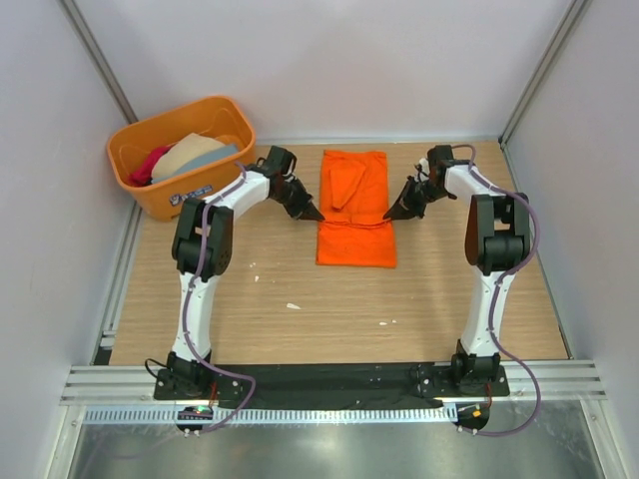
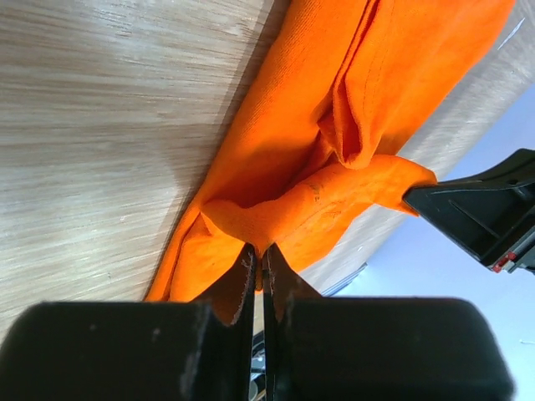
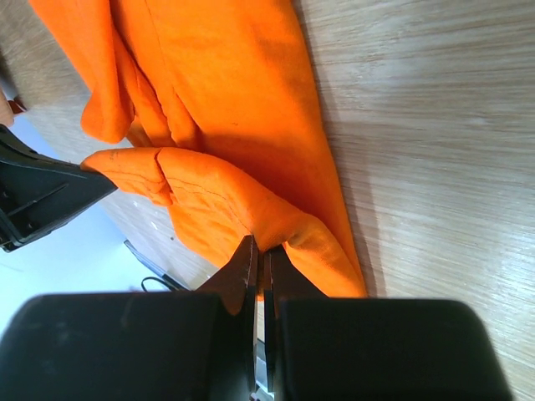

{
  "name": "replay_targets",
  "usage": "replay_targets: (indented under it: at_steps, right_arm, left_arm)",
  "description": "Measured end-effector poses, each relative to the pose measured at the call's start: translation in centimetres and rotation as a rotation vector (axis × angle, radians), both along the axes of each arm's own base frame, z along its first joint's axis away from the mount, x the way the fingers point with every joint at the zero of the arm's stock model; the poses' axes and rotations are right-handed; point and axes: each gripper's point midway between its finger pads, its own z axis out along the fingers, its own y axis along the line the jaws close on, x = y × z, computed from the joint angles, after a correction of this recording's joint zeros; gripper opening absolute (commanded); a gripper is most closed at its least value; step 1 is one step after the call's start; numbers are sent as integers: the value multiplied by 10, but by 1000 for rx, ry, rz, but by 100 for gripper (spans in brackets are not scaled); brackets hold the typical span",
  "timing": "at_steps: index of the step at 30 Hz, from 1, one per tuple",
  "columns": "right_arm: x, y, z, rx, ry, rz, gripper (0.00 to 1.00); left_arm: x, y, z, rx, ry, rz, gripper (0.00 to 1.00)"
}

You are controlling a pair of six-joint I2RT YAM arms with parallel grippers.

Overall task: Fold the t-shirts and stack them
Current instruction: Fold the tshirt

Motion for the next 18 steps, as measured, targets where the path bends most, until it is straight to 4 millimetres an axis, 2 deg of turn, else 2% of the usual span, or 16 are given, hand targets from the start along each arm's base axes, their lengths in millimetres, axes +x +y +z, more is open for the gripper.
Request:
replay_targets:
  at_steps: [5, 6, 8, 9, 10, 11, 12, 15, 16, 17, 18]
  right_arm:
    - [3, -3, -1, 0, 0, -7, 2]
    - [4, -3, 0, 0, -1, -8, 7]
    - [9, -4, 1, 2, -10, -9, 16]
    - [12, -4, 2, 3, -15, -10, 29]
    - [16, -5, 3, 1, -22, -10, 35]
    - [20, -6, 3, -4, -33, -8, 38]
    - [25, -8, 4, -9, -45, -6, 44]
    - [35, -14, 5, -48, -73, 1, 51]
    - [35, -16, 7, -62, -81, 6, 52]
    - [34, -18, 8, -84, -90, 12, 52]
    - [32, -19, 9, -103, -96, 16, 52]
  left_arm:
    - [1, -1, -3, -4, 5, -3, 10]
    - [2, -2, -4, -4, 4, -4, 20]
    - [4, -2, -4, -3, -5, -9, 30]
    - [6, -2, -3, 1, -14, -14, 42]
    - [7, 0, -2, 13, -31, -24, 47]
    - [10, 2, -2, 30, -44, -26, 58]
    - [13, 4, 0, 52, -68, -33, 65]
    - [17, 17, 5, 135, -132, -46, 67]
    - [16, 21, 10, 151, -150, -48, 64]
    - [13, 24, 15, 165, -171, -57, 55]
    - [8, 26, 22, 172, -190, -65, 51]
